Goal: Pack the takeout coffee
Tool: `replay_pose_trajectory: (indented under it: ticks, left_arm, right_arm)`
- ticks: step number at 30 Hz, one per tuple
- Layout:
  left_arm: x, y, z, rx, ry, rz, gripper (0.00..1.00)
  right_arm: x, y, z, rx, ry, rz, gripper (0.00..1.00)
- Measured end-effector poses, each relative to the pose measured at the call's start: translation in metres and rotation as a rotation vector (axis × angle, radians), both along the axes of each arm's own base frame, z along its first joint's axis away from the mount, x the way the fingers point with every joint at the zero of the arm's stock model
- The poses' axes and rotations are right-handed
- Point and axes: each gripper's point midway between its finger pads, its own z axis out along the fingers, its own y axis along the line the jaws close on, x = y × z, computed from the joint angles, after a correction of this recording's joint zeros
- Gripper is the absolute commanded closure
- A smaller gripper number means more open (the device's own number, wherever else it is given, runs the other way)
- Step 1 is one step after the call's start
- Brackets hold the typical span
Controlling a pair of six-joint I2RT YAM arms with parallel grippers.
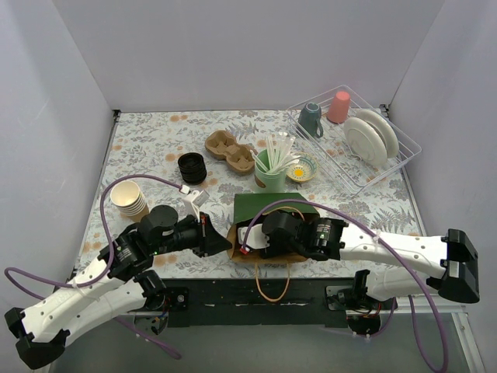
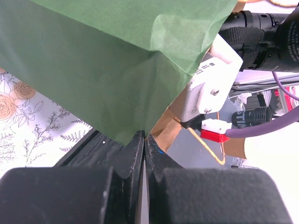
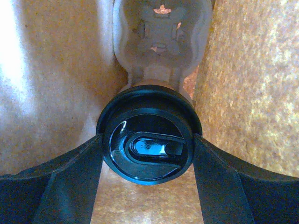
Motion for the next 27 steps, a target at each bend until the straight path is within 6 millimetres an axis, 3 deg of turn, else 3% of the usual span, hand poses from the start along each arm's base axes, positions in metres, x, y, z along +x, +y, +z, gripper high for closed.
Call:
replay_pose_trajectory:
  ticks: [11,19,27]
  left_arm:
    - [-0.001,-0.001,-0.002,0.007,0.014,-0.004,1.0]
    - [-0.002,0.001,-0.006,0.019,0.025,-0.002,1.0]
    - [-0.001,0.001,-0.007,0.02,0.051,0.015,1.0]
  right_arm:
    - [0.005,0.016,0.0,0.022,-0.035,0.059,0.66]
    - [0.01,0.014,-0.013,0.007,-0.082,0.091,0.66]
    - [0.015,0.014,-0.013,0.027,-0.094,0.085,0.66]
